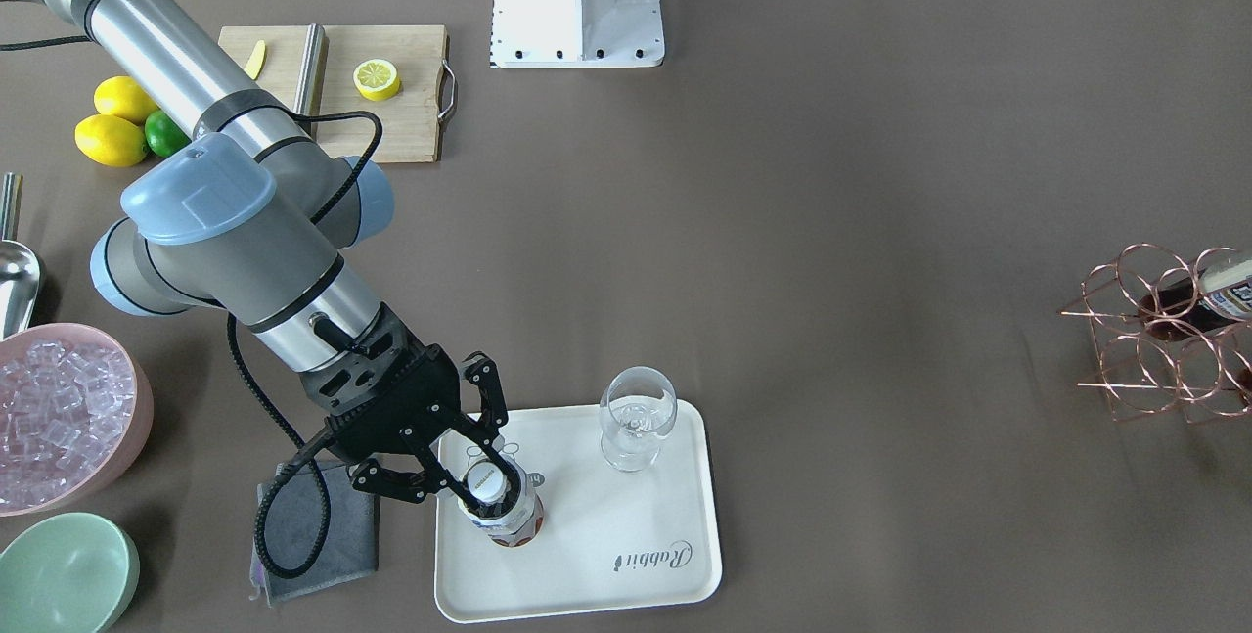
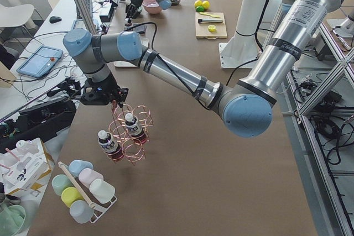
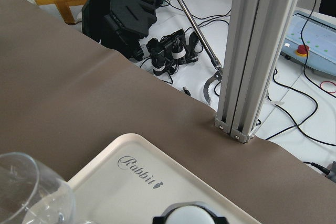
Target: Take tea from basket to plate
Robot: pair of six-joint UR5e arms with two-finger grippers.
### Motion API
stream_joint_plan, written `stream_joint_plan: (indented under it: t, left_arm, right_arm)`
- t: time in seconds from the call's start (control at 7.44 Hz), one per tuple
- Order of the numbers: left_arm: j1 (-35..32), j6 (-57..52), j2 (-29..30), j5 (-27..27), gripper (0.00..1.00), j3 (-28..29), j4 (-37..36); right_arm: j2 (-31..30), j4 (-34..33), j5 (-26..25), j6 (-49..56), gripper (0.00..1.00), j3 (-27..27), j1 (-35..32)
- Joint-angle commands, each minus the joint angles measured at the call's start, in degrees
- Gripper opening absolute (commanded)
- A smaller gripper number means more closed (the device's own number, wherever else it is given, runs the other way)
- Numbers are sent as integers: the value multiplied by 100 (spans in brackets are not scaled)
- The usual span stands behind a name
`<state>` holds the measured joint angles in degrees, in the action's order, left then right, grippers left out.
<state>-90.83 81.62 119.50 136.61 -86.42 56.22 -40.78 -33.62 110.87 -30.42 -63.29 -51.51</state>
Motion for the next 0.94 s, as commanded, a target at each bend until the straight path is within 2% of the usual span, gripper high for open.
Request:
stream_joint_plan:
  t: [0.0, 0.4, 0.54, 0.67, 0.81]
  left_arm:
    - [-14, 351, 285, -12, 0, 1019, 826]
    - [213, 983, 460, -55, 0, 1503, 1416]
    - [258, 1161, 469, -238, 0, 1531, 1601]
    - [276, 1163, 469, -249, 0, 1522, 1612]
    - [346, 1163, 513, -258, 0, 1522, 1603]
  right_arm:
    - [-18, 31, -100, -8, 0, -17, 53]
    - [-106, 127, -171, -16, 0, -78, 106]
    - [-123, 145, -171, -25, 0, -87, 115]
    - [-124, 146, -171, -69, 21, -140, 115]
    - [-124, 146, -171, -95, 51, -175, 115]
